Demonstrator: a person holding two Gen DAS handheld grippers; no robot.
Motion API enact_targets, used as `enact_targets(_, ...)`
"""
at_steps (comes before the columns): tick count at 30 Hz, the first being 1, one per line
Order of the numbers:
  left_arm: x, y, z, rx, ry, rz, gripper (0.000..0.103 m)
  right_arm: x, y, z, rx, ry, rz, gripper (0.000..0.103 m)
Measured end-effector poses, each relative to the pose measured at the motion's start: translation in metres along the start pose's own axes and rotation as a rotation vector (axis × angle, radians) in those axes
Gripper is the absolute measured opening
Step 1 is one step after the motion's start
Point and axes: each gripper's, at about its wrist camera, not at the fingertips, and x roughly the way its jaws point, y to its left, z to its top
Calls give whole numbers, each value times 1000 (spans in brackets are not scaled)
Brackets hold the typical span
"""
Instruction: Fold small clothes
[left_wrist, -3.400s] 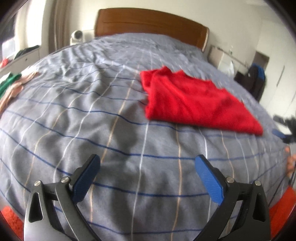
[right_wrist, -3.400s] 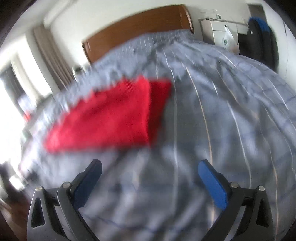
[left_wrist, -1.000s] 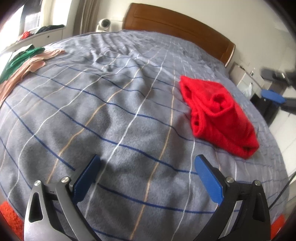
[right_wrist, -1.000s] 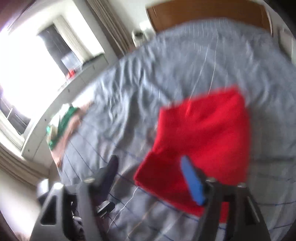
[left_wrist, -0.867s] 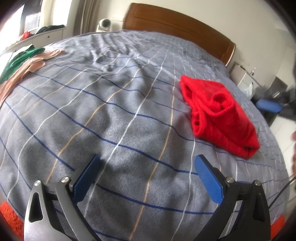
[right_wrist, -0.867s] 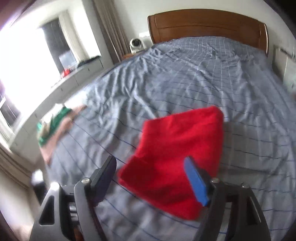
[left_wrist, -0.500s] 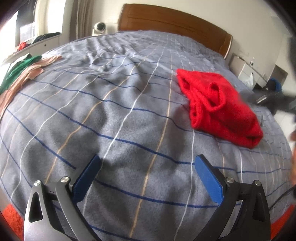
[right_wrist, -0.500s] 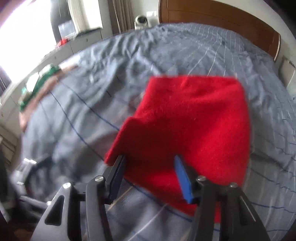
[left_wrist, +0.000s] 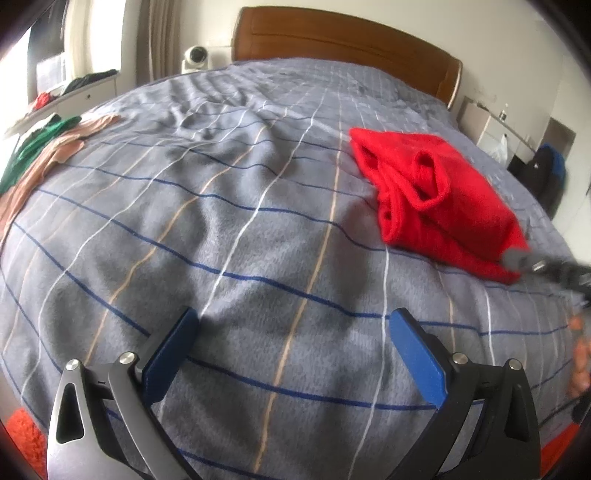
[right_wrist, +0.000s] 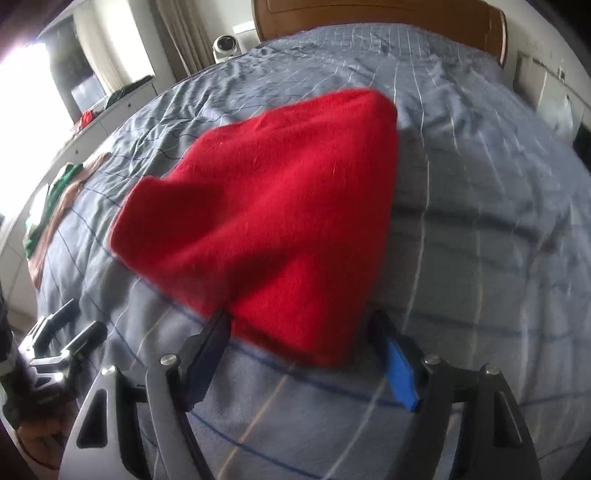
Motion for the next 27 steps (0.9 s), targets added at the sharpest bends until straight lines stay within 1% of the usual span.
enact_targets(2,1,-3,0,8,0,15,102,-26,-2,-4,2,-78,4,77)
enact_targets(3,2,-4,0,10,0,20,102,-33,-3,-6,2,-96,-1,80)
enact_targets(5,3,-6,0,19,4,30,102,-51,-10,-18,-3,-138,-38,96)
enact_targets(6,2,-8,-1,24,5,28,102,-57,-15,-24,-2,-148,-59,98)
enact_targets(8,1,-9,-2,27,5,18,102,-67,-30,-44,21,-167,-101,98)
enact_targets(10,-1,-10,-3,33,3,9,102,-76,-49,-68,71,-185,-135,98)
enact_targets(14,4,-15,-5,59,9,38,102,-81,-82,-108,156,-223,-199,98)
enact_targets(16,5,-18,-7,65,6,49,102,-75,-97,-119,201,-206,-223,99)
enact_targets(18,5,-18,-8,67,4,55,102,-68,-106,-125,224,-186,-238,99)
enact_targets(21,6,-19,-10,71,1,61,102,-63,-107,-127,223,-193,-233,102)
enact_targets(27,6,-20,-13,83,-2,74,103,-55,-104,-132,211,-209,-263,103)
